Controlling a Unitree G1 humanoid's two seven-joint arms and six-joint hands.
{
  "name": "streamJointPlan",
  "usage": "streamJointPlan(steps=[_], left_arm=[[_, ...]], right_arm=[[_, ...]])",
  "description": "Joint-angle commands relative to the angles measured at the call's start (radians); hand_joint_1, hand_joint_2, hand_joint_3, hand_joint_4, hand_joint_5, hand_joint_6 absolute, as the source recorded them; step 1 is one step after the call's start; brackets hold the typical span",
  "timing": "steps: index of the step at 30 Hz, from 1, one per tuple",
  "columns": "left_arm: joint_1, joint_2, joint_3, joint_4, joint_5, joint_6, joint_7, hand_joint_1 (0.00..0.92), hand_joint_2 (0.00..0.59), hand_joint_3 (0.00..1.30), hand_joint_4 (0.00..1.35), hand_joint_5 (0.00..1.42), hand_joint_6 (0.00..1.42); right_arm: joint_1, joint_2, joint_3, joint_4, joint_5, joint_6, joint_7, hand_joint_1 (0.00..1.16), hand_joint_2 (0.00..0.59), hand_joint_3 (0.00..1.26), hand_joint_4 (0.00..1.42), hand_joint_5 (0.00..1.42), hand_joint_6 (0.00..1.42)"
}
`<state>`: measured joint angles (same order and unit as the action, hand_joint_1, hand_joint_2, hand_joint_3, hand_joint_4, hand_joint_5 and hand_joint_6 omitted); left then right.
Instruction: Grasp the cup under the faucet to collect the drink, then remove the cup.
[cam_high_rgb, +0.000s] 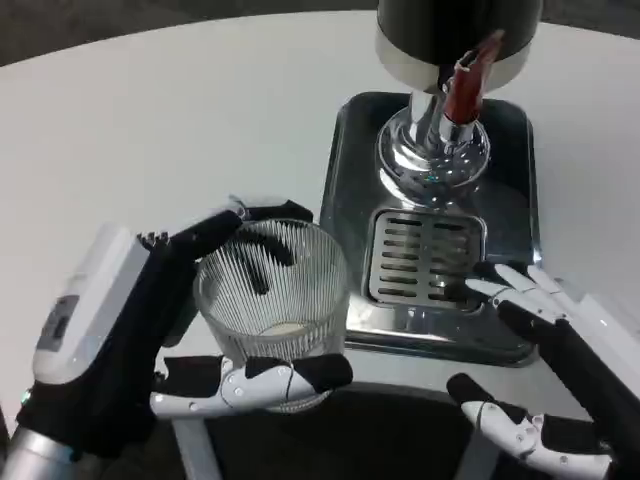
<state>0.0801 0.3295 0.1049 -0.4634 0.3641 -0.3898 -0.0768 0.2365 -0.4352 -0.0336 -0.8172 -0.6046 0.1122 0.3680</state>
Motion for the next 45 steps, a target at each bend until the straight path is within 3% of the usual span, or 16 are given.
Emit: streamJointPlan(steps=[1, 30, 45], left_arm=[[-0.009, 0.003, -0.005, 0.004, -0.012, -0.011, -0.002, 0.556, 0.027, 0.97, 1.12, 1.28, 1.42], [-0.041, -0.012, -0.03, 0.059, 0.013, -0.007, 0.018, 0.556, 0.027, 0.97, 1.12, 1.28, 1.42], [-0.226, -0.056, -0.086, 0.227, 0.099, 0.021, 0.074, 0.556, 0.027, 0.97, 1.12, 1.28, 1.42]], right_arm=[[0.017, 0.003, -0.003, -0.015, -0.005, -0.001, 0.008, 0.47, 0.419, 0.19, 0.05, 0.0, 0.0], [0.089, 0.023, -0.033, -0.07, 0.001, 0.013, 0.006, 0.47, 0.419, 0.19, 0.07, 0.01, 0.0], [0.148, 0.042, -0.097, -0.118, 0.027, -0.003, 0.004, 0.46, 0.428, 0.19, 0.09, 0.02, 0.0]])
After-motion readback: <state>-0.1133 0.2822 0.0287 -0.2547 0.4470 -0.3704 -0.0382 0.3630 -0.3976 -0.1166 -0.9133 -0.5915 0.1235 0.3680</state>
